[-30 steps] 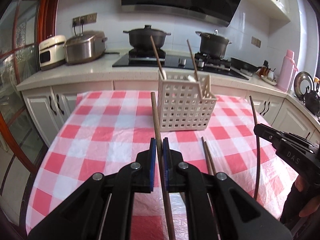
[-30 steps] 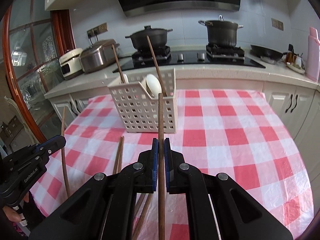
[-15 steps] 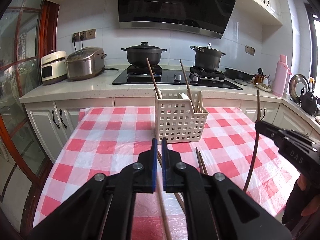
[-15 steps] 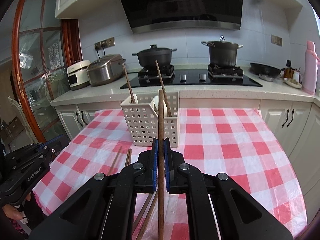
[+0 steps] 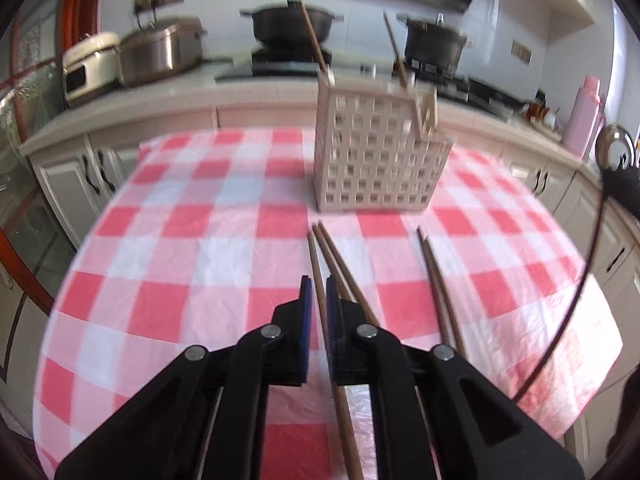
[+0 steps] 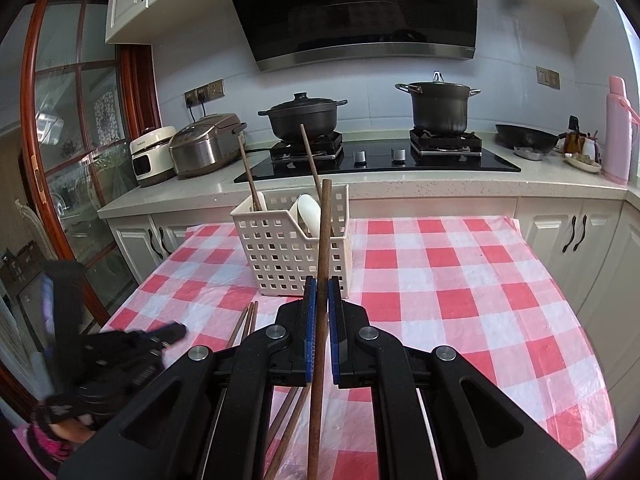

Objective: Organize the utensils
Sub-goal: 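Lift both chopsticks upright and carry them over the basket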

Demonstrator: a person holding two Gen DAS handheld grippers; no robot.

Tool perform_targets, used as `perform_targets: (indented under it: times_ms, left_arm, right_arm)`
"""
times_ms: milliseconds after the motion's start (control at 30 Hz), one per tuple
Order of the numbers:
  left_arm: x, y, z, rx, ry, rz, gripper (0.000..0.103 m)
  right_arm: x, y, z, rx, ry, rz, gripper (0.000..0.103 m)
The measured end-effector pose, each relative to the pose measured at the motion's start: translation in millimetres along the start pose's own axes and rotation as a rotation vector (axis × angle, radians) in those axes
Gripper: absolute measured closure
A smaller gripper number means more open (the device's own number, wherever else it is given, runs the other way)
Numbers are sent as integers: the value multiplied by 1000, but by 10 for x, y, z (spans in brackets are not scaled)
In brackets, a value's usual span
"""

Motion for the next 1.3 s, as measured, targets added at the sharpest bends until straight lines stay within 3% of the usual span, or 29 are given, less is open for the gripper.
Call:
perform_targets:
  times_ms: [267,700,1100,1300]
  left_arm:
    - [574,58,9,17,-5,-116,95]
    - [808,105,6,22,11,-150,96]
    - [-171,292,48,10,-44,117,97]
    - [-626,320,143,42,-32,225,97]
  right_arm:
    - [42,38,59,20,21,-5,97]
    - [65,54,75,22,32,-9,97]
    - [-99,145,-23,4,40,41,97]
    - [-165,161,-59,-4,35,55,97]
Point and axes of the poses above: each gripper's, at about its wrist camera, not at the fingertips, and x roughly the way its jaws point, z to its right, y to its top, the point moved 5 cm from there along x, roughly the way its jaws point, and after that the axes turned 9 degrees about -z, right-handed, at the moved point
